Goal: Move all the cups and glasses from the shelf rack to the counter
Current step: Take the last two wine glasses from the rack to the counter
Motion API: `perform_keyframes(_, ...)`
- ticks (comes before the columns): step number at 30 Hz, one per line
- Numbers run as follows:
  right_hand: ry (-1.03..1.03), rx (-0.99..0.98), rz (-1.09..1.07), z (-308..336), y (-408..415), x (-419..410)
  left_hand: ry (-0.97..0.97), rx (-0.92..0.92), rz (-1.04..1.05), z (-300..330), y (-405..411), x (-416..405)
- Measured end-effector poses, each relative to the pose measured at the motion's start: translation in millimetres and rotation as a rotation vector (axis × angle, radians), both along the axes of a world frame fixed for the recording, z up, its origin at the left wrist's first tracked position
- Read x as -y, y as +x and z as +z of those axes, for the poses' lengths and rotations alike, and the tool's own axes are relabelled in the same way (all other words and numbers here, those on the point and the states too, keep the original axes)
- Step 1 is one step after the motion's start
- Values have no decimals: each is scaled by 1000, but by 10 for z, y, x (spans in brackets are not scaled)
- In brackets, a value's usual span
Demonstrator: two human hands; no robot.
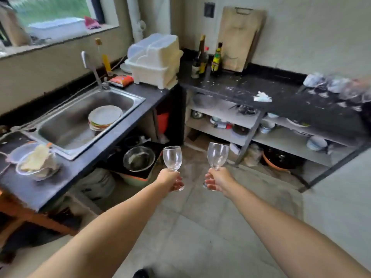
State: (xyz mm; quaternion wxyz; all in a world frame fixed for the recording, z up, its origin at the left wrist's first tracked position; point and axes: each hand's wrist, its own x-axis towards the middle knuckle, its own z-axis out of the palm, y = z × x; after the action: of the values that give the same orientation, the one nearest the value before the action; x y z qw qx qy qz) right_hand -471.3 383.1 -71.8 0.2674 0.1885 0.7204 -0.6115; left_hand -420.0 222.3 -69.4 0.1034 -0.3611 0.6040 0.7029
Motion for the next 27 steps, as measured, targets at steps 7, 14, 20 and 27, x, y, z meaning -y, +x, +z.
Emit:
perform_keyframes(7, -11, 11, -243, -3, -512, -1256, -12, 9, -310, -64, -963, -1266)
perform_keyframes(14, -22, -18, -433, 21, -1450, -2121, -23, -20, -571, 18, -2210, -2237)
perform_keyframes(20, -27, -47, -555, 181, -2310, -2684, -66, -39, -754, 99, -3229, -2857)
perform_keyframes(27, -8, -35, -641, 182, -2965, -3427, -57, -21, -843, 58, -4036, -3616)
